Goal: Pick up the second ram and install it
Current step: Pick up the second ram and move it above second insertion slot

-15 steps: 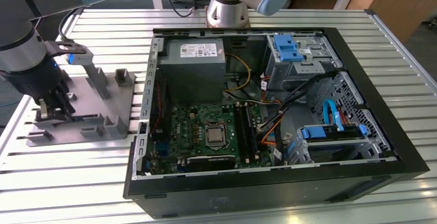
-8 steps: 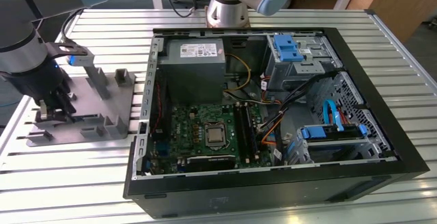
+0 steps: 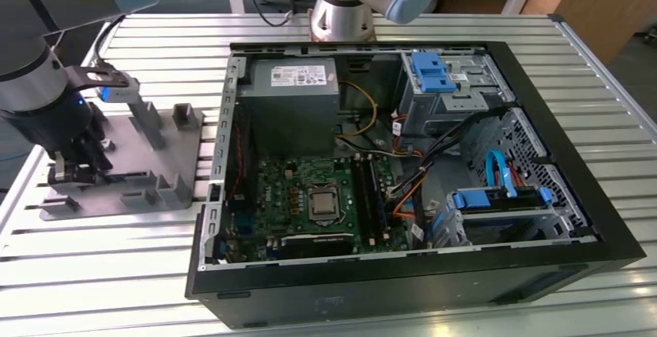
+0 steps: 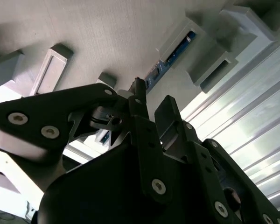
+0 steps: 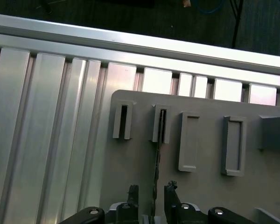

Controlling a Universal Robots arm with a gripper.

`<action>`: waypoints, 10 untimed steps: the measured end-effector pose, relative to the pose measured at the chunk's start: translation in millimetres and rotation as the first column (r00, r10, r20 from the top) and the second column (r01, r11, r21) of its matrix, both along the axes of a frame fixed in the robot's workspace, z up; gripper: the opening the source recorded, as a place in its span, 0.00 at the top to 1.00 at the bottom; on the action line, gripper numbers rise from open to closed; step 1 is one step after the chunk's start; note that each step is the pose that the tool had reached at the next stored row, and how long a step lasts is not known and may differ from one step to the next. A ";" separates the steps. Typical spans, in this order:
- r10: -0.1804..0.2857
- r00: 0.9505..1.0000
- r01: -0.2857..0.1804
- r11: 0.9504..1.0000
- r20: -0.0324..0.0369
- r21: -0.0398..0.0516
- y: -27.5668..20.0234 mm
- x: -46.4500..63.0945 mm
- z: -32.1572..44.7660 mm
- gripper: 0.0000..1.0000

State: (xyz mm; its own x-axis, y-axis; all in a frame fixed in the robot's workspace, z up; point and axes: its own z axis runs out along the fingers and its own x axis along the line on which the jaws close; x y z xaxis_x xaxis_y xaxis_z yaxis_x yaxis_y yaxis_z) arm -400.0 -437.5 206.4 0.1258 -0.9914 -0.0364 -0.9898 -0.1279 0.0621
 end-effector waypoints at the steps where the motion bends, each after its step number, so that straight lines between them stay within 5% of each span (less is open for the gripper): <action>1: -0.001 1.000 0.001 1.000 0.000 0.003 0.8 0.0 -1.1 0.65; 10: -0.005 1.000 0.005 1.000 0.000 0.015 2.1 -1.3 -13.9 0.65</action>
State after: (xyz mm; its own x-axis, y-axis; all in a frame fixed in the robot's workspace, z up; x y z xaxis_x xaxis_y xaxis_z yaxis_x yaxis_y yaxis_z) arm -401.3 -435.4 192.4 0.1209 -0.9913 -0.0516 -0.9905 -0.1239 0.0603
